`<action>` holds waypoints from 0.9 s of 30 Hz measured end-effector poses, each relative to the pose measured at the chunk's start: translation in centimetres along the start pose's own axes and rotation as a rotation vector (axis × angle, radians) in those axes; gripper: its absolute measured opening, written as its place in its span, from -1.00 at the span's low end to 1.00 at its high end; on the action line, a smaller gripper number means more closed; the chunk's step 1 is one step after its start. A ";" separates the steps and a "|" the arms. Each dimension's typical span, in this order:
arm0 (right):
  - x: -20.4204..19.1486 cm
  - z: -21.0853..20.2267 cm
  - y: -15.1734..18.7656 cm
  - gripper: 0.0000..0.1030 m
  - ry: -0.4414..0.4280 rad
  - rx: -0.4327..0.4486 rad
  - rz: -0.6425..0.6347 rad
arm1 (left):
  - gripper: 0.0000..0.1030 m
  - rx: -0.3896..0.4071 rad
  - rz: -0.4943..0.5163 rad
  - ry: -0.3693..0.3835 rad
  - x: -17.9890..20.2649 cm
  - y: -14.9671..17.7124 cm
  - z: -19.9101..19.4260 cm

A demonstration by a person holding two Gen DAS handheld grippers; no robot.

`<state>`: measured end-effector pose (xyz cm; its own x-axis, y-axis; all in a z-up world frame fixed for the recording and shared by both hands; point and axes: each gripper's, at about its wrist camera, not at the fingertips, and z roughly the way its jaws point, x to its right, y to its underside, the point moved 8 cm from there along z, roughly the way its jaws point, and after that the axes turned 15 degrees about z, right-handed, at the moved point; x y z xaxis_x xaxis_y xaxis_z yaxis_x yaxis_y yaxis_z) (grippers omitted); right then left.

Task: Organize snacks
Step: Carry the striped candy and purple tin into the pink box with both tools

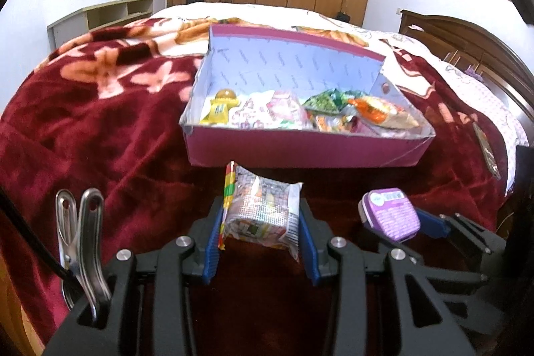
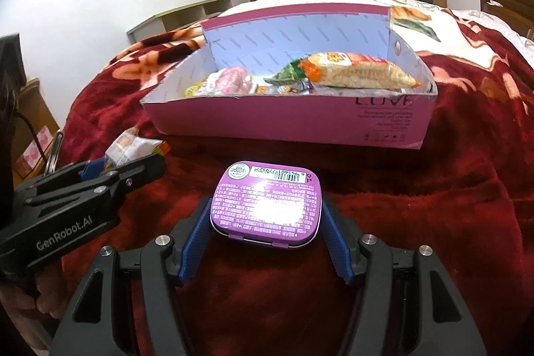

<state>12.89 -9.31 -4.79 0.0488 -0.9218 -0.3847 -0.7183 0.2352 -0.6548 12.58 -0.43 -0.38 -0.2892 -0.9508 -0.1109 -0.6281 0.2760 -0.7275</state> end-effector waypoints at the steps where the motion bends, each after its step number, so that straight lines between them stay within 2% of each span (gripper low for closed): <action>1: -0.1 -0.1 -0.1 0.24 -0.004 0.000 -0.004 | -0.18 0.004 0.003 -0.001 0.0 -0.3 -0.1; 14: -1.0 -2.0 -1.4 0.24 -0.061 0.016 -0.010 | -0.18 0.062 0.049 -0.008 -0.3 -4.7 -1.1; 22: -1.2 -3.1 -4.4 0.24 -0.066 0.056 -0.029 | -0.18 0.095 0.076 -0.028 -0.5 -7.6 -0.8; 27: -1.1 -3.1 -6.6 0.24 -0.055 0.080 -0.043 | -0.18 0.104 0.065 -0.007 -0.3 -9.2 -0.2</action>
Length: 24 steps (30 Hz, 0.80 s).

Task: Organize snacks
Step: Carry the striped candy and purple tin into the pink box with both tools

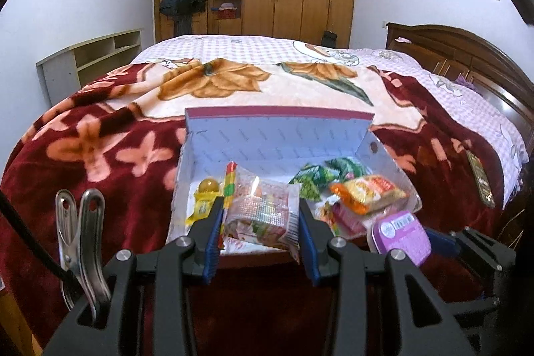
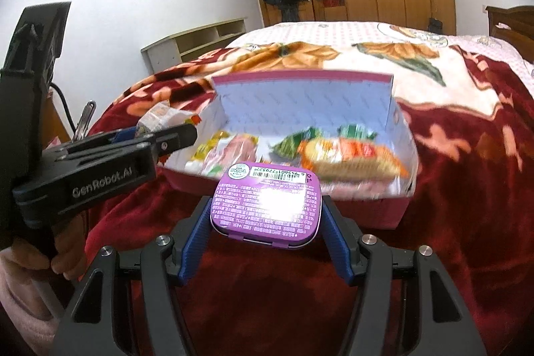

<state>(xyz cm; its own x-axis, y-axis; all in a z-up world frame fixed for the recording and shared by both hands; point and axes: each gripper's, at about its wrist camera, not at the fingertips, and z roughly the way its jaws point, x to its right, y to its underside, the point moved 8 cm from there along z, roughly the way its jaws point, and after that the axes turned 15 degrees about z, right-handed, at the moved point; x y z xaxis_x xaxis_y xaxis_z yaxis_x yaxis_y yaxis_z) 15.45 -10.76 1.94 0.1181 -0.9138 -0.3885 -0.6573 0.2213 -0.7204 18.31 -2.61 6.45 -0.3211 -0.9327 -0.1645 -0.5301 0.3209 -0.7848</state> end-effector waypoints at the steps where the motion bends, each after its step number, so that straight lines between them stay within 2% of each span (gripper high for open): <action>1: 0.1 0.2 -0.5 0.24 0.004 0.003 0.000 | -0.18 0.002 0.000 -0.001 0.0 -0.2 0.2; 12: 1.7 2.7 -4.9 0.24 0.046 0.023 0.020 | -0.18 -0.019 -0.007 -0.019 -0.4 -2.0 3.9; 24: 3.5 5.8 -6.5 0.24 0.094 0.011 0.028 | -0.18 -0.082 -0.036 -0.034 -1.1 -1.8 8.7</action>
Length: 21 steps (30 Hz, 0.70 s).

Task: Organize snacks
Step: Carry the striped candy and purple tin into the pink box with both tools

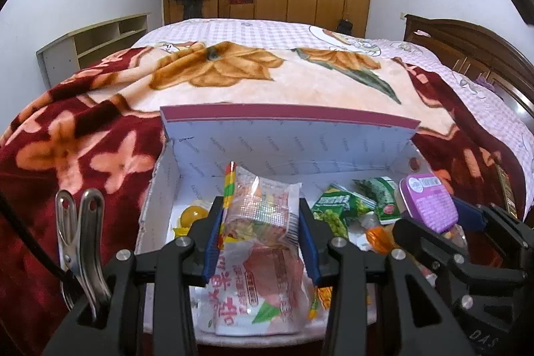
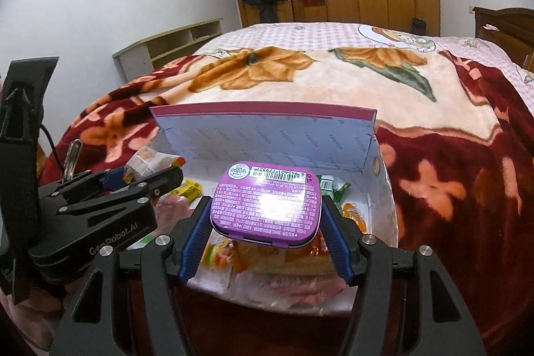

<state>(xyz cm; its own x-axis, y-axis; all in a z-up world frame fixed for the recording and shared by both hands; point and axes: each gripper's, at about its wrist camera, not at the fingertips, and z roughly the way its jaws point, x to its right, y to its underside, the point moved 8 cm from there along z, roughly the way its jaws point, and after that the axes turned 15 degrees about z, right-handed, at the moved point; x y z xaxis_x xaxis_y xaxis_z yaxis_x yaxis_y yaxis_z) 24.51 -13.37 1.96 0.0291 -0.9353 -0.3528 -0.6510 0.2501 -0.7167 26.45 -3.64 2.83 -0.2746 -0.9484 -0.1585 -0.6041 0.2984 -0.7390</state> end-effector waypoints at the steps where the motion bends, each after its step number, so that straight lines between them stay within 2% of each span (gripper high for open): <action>1: 0.2 0.4 -0.1 0.24 0.005 -0.004 0.005 | -0.18 -0.004 -0.001 -0.002 -0.1 0.0 0.2; 14: 2.1 3.5 -0.4 0.24 0.056 -0.041 0.035 | -0.13 -0.056 0.013 -0.027 -0.2 0.3 3.4; 21: 2.3 3.8 -0.4 0.25 0.060 -0.038 0.040 | 0.16 -0.073 0.020 -0.027 0.0 0.6 3.8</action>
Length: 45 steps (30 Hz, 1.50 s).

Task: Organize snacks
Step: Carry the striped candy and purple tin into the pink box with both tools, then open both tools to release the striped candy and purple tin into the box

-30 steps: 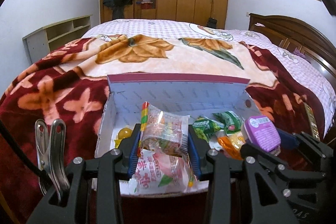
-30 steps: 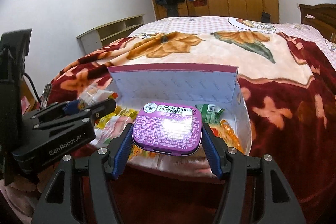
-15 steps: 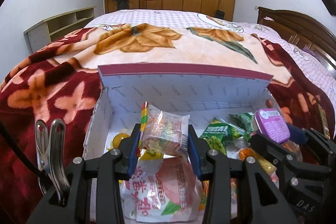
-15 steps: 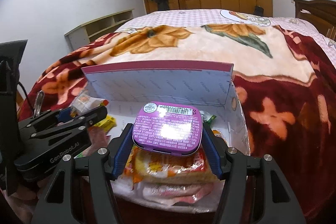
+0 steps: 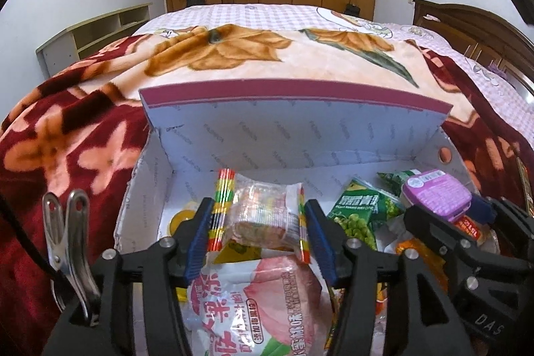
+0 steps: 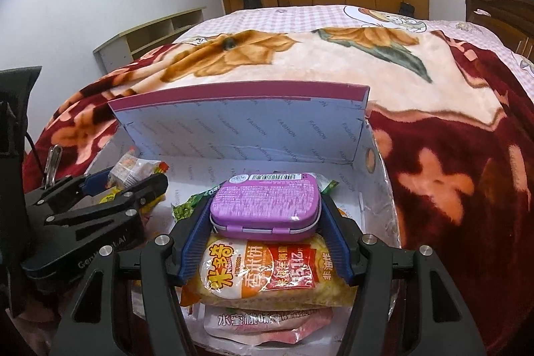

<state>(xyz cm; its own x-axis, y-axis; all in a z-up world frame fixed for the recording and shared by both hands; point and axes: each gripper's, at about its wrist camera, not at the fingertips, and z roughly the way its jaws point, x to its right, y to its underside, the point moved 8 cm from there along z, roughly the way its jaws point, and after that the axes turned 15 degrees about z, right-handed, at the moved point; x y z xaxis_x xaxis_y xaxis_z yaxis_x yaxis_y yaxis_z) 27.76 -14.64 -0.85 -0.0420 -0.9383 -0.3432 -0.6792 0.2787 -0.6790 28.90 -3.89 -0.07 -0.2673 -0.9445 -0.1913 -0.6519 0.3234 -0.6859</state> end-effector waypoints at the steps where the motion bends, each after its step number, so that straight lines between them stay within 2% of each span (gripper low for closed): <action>1: 0.0 0.1 0.0 0.25 0.002 0.000 0.003 | 0.22 -0.004 -0.003 0.001 0.0 0.1 0.1; 4: 0.1 0.2 0.0 0.29 0.005 -0.001 0.006 | 0.37 -0.010 -0.021 -0.001 -0.3 0.3 0.4; 7: 0.1 0.3 0.1 0.42 0.007 -0.003 0.002 | 0.40 -0.014 -0.038 0.010 -0.5 0.3 0.5; 11: 0.1 0.3 0.1 0.46 0.007 0.003 0.000 | 0.43 -0.002 -0.024 0.003 -0.4 0.2 0.1; 15: -0.2 -0.2 -0.1 0.59 0.004 0.022 -0.009 | 0.43 0.007 -0.009 -0.005 -0.1 0.1 -0.6; 31: -2.5 -5.9 0.0 0.60 -0.065 0.114 -0.024 | 0.43 0.106 -0.029 -0.023 -1.0 0.2 -7.2; 38: -3.8 -9.0 1.0 0.60 -0.097 0.156 -0.036 | 0.43 0.146 -0.047 -0.022 -0.9 1.4 -10.5; 45: -4.2 -11.2 3.1 0.60 -0.099 0.184 -0.035 | 0.43 0.153 -0.053 -0.019 -0.7 3.5 -12.4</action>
<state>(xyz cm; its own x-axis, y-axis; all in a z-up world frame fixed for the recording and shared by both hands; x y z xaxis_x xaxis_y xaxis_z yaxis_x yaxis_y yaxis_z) 17.65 -12.14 5.79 0.0574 -0.9261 -0.3729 -0.5329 0.2874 -0.7959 18.05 -1.33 6.38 -0.2211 -0.9613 -0.1643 -0.5482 0.2619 -0.7943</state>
